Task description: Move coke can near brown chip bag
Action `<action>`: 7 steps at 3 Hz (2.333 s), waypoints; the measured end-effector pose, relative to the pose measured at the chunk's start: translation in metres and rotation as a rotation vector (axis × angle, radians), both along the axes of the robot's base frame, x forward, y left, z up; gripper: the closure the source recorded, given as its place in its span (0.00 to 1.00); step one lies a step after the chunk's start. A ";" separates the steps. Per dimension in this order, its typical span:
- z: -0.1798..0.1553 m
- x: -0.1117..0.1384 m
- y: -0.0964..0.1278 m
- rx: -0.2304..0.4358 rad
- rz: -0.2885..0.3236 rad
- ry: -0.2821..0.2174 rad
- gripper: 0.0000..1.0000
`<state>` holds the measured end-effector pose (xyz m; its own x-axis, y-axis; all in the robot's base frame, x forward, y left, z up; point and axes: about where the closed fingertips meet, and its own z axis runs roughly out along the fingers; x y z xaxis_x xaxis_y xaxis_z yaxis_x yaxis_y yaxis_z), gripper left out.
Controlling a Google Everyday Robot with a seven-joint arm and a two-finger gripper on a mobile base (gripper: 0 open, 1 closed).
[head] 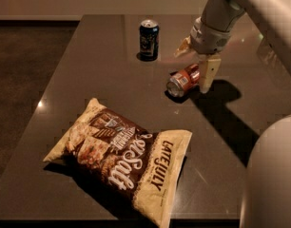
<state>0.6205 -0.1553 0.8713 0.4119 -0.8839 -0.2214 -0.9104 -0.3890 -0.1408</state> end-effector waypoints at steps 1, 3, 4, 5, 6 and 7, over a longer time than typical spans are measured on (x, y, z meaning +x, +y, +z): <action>-0.002 -0.003 0.004 -0.009 0.007 0.005 0.41; 0.020 -0.022 0.029 0.009 -0.010 -0.018 0.88; 0.032 -0.040 0.056 0.029 0.016 -0.018 1.00; 0.034 -0.058 0.083 0.032 0.068 -0.007 1.00; 0.026 -0.076 0.103 0.020 0.118 0.018 1.00; 0.014 -0.092 0.120 0.022 0.135 0.046 0.74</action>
Offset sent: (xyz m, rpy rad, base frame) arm -0.0432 0.0139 0.0173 -0.0606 0.0761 -0.0034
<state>0.5281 -0.0349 0.8855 0.5153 -0.8161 -0.2616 -0.8559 -0.5053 -0.1097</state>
